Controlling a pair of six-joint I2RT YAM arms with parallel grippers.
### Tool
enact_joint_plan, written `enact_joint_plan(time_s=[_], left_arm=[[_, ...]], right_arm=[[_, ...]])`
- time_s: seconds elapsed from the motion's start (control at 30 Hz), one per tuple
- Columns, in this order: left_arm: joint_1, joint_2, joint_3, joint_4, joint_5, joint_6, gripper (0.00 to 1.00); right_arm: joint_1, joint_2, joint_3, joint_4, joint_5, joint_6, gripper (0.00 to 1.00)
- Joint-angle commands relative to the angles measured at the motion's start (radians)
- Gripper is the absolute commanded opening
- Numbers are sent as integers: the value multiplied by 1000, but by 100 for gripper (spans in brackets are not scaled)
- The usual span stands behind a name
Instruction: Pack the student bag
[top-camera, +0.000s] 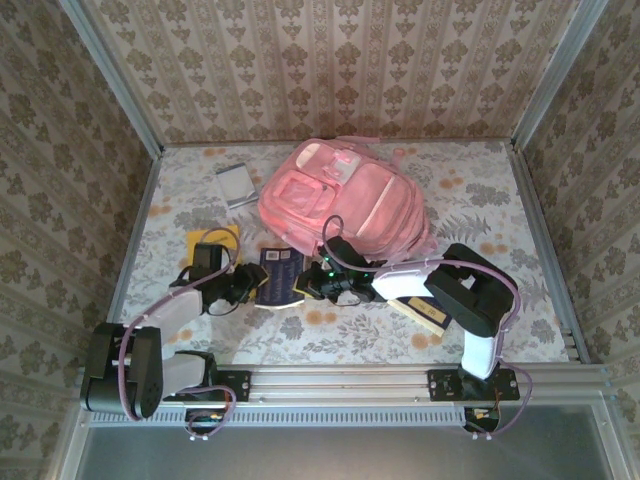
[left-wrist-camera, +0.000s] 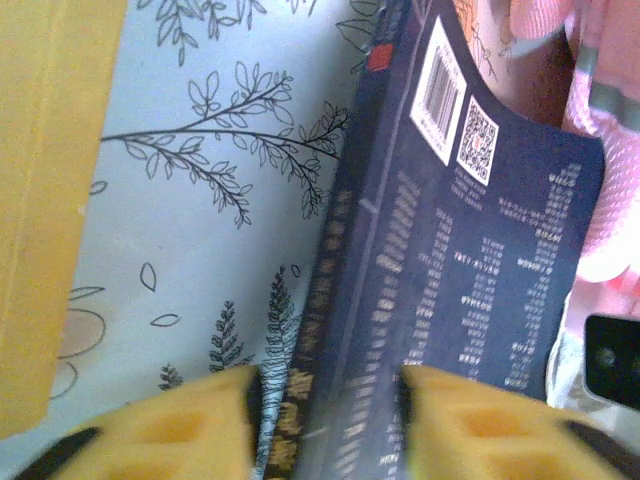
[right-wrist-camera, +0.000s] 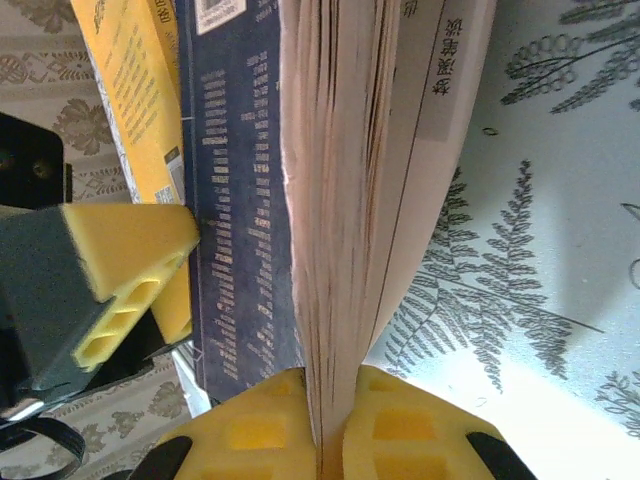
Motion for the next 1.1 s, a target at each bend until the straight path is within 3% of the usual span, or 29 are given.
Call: enact_joint_plan(time_s=[0.0, 0.07, 0.13, 0.3, 0.6, 0.77, 0.93, 1.07], left_arm=[[-16, -46, 0, 45, 55, -19, 22], [-16, -83, 1, 28, 44, -17, 10], [-15, -122, 4, 15, 35, -15, 0], [-15, -197, 66, -88, 30, 32, 0], [-48, -370, 313, -338, 11, 267, 0], [-132, -382, 419, -332, 14, 366, 0], [-173, -384, 355, -31, 136, 217, 0], [-201, -394, 306, 102, 146, 143, 0]], right_arm=[[7, -39, 1, 73, -11, 18, 0], [7, -41, -6, 57, 4, 11, 6], [7, -42, -13, 43, 12, 2, 19], [8, -97, -20, -74, 97, -77, 52], [26, -361, -22, -390, 368, -365, 99], [13, -533, -41, -430, 431, -491, 100], [-58, -667, -149, -249, 282, -456, 100], [-103, -743, -228, -115, 179, -399, 100]])
